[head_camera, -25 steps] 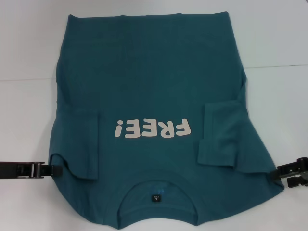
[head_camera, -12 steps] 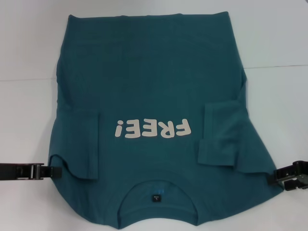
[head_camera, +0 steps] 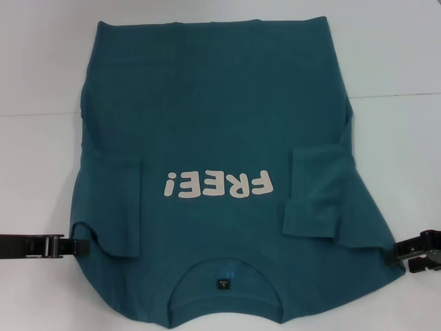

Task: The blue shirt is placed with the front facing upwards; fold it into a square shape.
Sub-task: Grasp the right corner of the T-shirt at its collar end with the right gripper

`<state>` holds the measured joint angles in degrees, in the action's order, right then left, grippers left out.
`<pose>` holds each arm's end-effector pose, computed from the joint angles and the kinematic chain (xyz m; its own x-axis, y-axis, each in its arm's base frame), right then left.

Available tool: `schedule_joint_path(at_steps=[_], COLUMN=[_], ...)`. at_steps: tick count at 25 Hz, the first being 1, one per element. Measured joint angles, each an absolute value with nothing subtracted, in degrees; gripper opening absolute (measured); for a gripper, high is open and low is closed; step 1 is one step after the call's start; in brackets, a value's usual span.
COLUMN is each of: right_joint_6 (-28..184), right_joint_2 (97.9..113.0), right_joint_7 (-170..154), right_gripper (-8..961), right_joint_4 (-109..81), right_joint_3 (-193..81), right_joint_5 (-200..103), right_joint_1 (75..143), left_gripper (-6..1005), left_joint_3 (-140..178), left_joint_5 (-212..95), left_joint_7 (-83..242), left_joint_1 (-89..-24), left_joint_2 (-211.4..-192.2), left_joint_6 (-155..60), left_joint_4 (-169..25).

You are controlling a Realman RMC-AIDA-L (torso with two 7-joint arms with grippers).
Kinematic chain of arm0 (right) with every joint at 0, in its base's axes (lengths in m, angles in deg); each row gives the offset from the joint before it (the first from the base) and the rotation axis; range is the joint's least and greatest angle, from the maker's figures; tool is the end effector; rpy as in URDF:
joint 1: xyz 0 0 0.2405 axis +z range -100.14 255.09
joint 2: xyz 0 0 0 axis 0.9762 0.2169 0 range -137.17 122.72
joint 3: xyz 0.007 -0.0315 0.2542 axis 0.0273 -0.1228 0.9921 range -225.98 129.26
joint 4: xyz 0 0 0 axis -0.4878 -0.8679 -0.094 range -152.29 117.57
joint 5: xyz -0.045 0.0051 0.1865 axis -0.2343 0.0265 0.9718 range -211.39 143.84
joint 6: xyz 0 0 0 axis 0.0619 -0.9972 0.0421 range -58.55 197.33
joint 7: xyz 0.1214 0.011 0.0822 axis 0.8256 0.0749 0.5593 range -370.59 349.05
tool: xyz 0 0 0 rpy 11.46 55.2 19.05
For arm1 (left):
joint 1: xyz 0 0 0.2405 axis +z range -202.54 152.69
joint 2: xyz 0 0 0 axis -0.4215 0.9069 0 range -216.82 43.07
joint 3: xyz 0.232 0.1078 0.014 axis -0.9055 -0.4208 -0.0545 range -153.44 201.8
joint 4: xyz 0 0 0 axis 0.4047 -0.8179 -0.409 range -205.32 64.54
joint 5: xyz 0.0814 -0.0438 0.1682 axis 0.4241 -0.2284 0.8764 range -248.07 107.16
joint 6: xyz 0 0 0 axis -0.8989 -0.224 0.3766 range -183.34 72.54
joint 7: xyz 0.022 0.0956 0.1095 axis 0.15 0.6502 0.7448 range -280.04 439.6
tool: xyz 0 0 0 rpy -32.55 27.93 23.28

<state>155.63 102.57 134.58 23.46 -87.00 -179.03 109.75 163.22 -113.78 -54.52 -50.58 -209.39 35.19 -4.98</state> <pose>0.3336 0.3179 0.0560 0.0470 -0.9757 -0.2139 -0.9806 -0.0042 -0.1961 -0.2745 0.3098 0.0340 0.3848 0.8643 0.3239 0.9225 -0.3481 -0.1670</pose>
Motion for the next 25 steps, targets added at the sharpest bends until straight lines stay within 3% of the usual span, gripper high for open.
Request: schedule_joint_path(at_steps=[12, 25], right_joint_6=[155.6, 154.9], right_joint_2=[104.64, 104.61], right_joint_7=[134.1, 133.5], right_gripper=[733, 733], right_joint_4=[22.8, 22.9], right_joint_3=[-87.0, -87.0], right_joint_5=[-176.2, -171.6], right_joint_1=[111.9, 112.6], left_gripper=[32, 32], left_joint_3=[163.2, 163.2], left_joint_5=[-113.8, -113.8], left_joint_7=[-54.5, -54.2], left_joint_1=[-50.7, -50.6], left_joint_2=[-209.40, -209.39], left_joint_6=[34.9, 34.9], left_joint_4=[-5.2, -5.2])
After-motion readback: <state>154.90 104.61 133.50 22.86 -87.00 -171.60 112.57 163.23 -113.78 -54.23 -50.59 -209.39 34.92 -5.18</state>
